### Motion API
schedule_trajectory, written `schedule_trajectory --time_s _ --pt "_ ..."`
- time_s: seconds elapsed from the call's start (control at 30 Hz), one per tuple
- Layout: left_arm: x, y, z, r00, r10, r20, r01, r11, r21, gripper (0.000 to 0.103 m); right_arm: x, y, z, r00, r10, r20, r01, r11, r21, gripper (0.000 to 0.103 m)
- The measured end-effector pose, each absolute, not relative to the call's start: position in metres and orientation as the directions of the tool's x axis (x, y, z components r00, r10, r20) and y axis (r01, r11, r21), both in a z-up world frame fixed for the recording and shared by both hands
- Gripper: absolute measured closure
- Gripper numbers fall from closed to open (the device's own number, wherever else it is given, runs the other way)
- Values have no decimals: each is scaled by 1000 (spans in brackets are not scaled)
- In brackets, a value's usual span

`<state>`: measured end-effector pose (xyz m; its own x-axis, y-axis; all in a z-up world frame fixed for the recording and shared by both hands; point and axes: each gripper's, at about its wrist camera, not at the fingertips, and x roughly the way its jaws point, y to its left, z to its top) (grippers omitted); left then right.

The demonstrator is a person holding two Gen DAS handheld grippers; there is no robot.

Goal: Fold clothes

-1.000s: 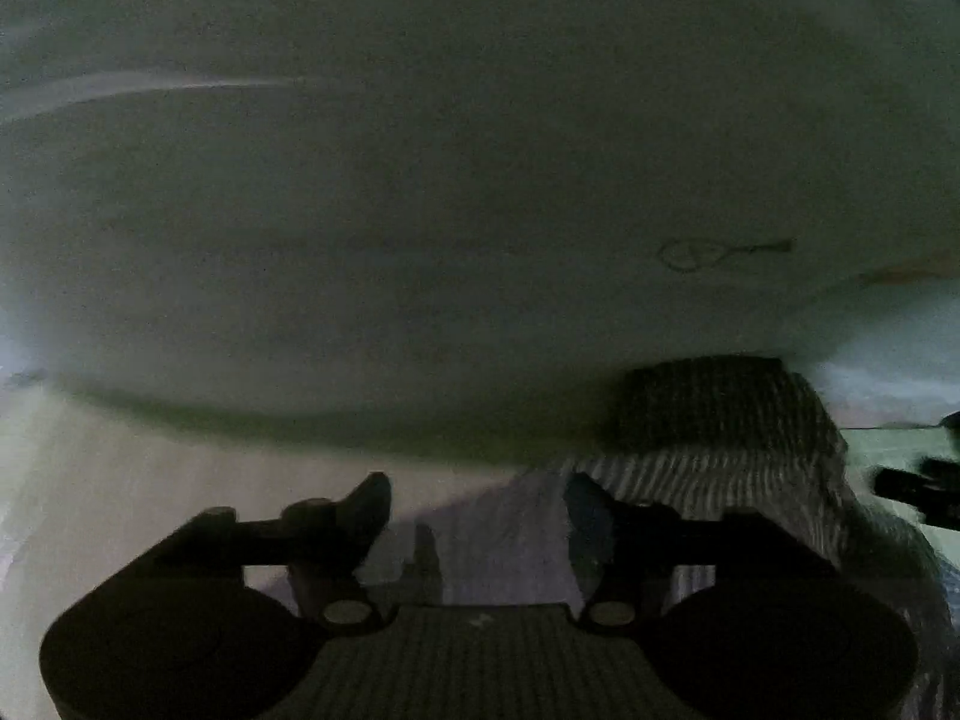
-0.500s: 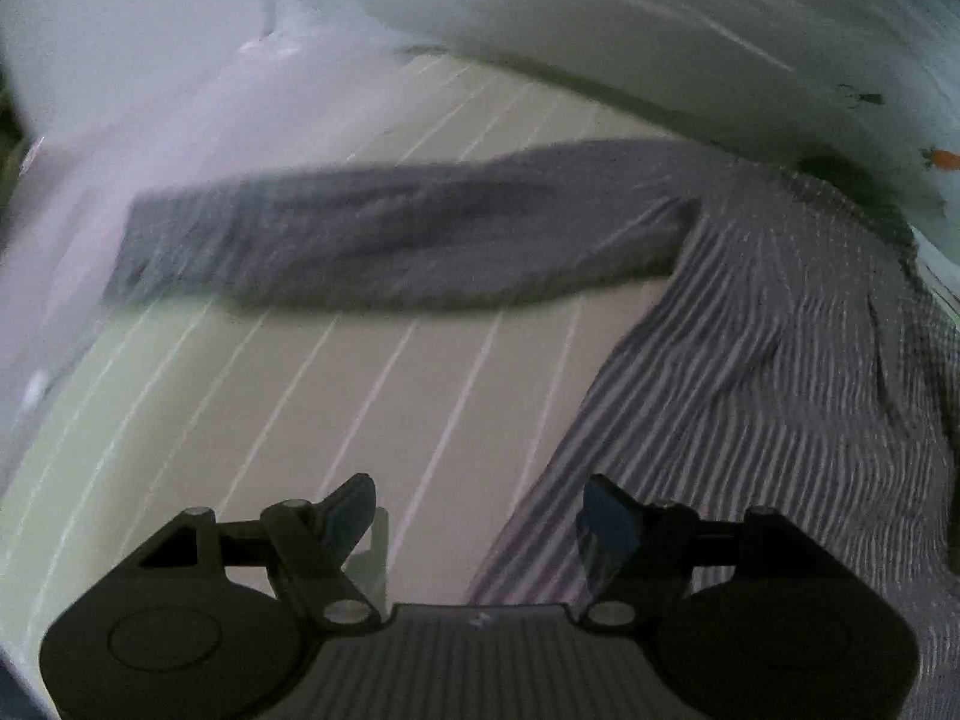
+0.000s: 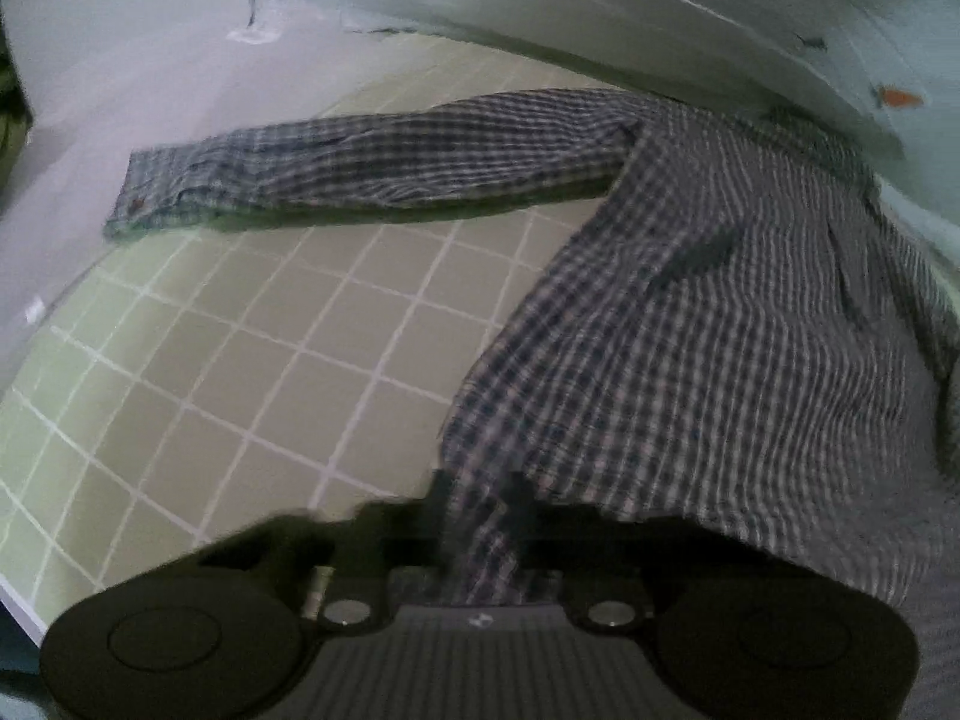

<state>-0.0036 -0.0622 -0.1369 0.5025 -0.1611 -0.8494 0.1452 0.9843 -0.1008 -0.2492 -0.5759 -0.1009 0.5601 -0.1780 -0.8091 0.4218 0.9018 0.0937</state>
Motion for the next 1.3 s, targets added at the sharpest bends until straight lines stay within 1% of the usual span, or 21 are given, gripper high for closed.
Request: schedule_trajectory --time_s 0.1,0.2,0.33,0.37,0.4,0.47,0.5,0.53,0.57,0.6,0.63,0.67,0.73,0.77,0.8,0.83,0.87,0.93,1.03,1.17,1.3 --pt "-9 -63 -137 506 -162 -847 132 985 -110 100 -267 -578 -97 549 -194 -813 440 894 84 102" --pt "-22 -58 -129 517 -157 -842 118 987 -112 99 -290 -576 -85 545 -210 -812 449 891 71 102" --pt "-42 -56 -124 515 -144 -845 108 989 -103 99 -315 -571 -86 519 -186 -834 461 883 90 102" --pt "-44 -59 -127 508 -137 -851 108 990 -95 98 -317 -569 -91 506 -184 -843 457 886 81 101" --pt "-45 -61 -130 499 -127 -857 101 991 -88 94 -317 -566 -96 492 -185 -851 453 889 69 101" --pt "-46 -62 -131 491 -110 -864 80 993 -81 91 -314 -564 -100 476 -192 -858 448 893 49 99" --pt "-46 -62 -128 497 -109 -861 72 994 -84 88 -311 -564 -99 475 -197 -858 444 895 41 98" --pt "-46 -62 -126 503 -107 -858 62 994 -88 79 -307 -563 -97 477 -201 -855 439 898 34 92" --pt "-46 -61 -124 508 -105 -855 52 994 -92 74 -304 -563 -96 484 -207 -850 436 899 29 80" --pt "-45 -60 -121 514 -103 -852 43 995 -95 63 -300 -564 -94 492 -213 -844 435 900 26 67" --pt "-46 -59 -119 522 -99 -847 35 995 -94 54 -297 -564 -92 501 -220 -837 433 901 23 63" --pt "-46 -58 -117 531 -93 -843 28 995 -92 49 -294 -565 -91 509 -226 -830 432 902 19 59" --pt "-47 -57 -113 548 -79 -833 16 996 -84 28 -286 -565 -89 534 -225 -815 426 904 29 48" --pt "-47 -56 -111 555 -70 -829 13 997 -76 24 -284 -563 -88 549 -225 -805 422 906 34 30" --pt "-46 -55 -109 562 -61 -825 9 998 -68 22 -282 -561 -87 574 -223 -788 412 910 42 6" --pt "-45 -53 -108 568 -51 -822 4 998 -59 20 -280 -558 -85 604 -219 -767 398 916 52 1" --pt "-44 -51 -106 573 -40 -819 -1 999 -50 18 -276 -555 -85 626 -214 -750 385 921 59 0" --pt "-41 -46 -103 582 -20 -813 -12 999 -34 13 -264 -548 -87 633 -207 -746 371 927 57 0" --pt "-34 -30 -102 584 -8 -812 -43 998 -40 9 -246 -535 -91 641 -193 -743 345 937 55 0" --pt "-20 -4 -104 579 8 -816 -88 995 -53 9 -228 -513 -96 640 -186 -746 348 935 65 0" --pt "3 30 -106 577 9 -817 -133 988 -82 8 -215 -491 -105 603 -184 -776 371 926 69 0"
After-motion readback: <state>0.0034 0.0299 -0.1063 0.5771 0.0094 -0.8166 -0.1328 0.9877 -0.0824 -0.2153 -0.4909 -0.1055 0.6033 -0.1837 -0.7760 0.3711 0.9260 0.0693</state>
